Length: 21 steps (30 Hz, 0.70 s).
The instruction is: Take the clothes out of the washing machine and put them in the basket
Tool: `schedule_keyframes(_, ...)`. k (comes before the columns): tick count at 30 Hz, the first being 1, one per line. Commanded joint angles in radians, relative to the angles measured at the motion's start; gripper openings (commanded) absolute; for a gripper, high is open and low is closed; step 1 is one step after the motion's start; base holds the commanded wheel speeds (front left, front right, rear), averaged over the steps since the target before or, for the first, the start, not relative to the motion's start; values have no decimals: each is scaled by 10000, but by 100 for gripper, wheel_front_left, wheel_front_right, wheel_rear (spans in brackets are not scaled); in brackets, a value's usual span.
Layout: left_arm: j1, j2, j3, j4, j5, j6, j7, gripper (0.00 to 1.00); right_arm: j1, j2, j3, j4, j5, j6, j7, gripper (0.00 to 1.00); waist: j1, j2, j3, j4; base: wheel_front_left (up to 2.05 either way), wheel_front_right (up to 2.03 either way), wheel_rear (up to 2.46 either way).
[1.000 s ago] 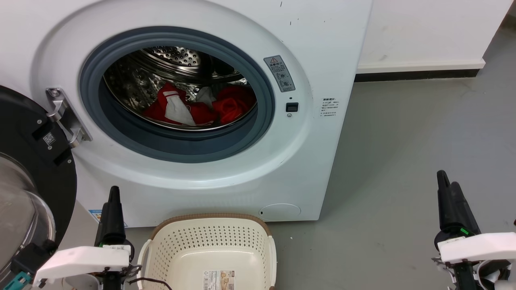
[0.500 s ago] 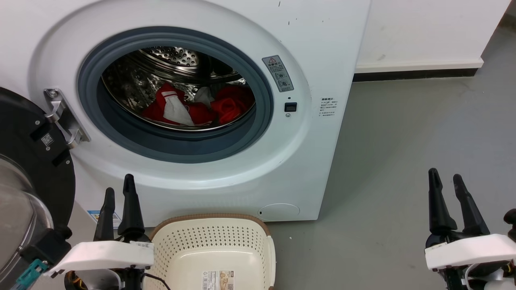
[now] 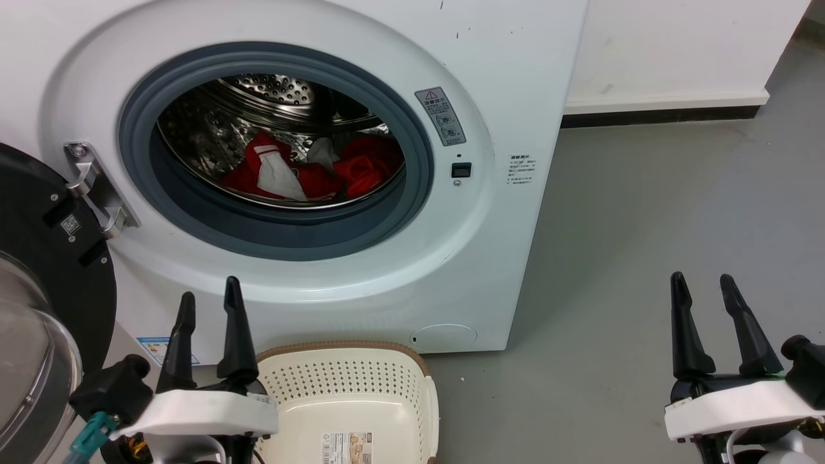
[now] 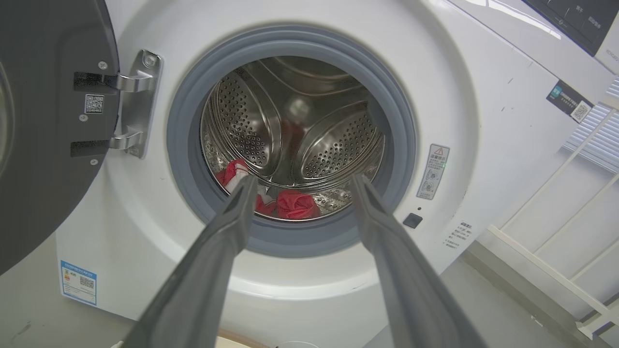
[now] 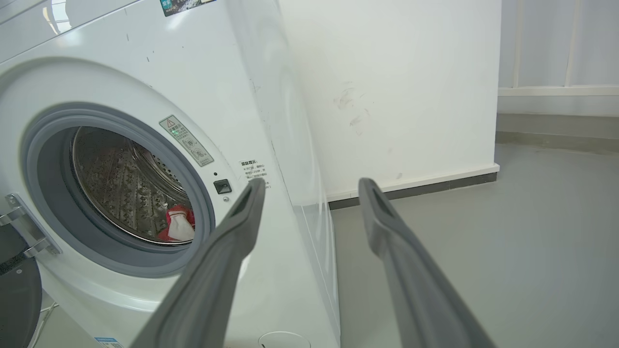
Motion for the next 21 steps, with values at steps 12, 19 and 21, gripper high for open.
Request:
schedule_keyframes(12,352,63,-484,505,1690,133,-377,100,248,-8,125,-12,-1673,0,-381,100,0,0,-10,-11,0,0,0)
schedule_keyframes(19,402,245,-738,762,2516,336,-544,100,339,-6,170,74,-2368,0,-545,100,0,0,-24,-16,0,0,0)
schedule_keyframes(21,434,279,-806,727,2711,417,-575,100,334,-6,184,60,-2473,0,-593,100,0,0,-24,-12,0,0,0)
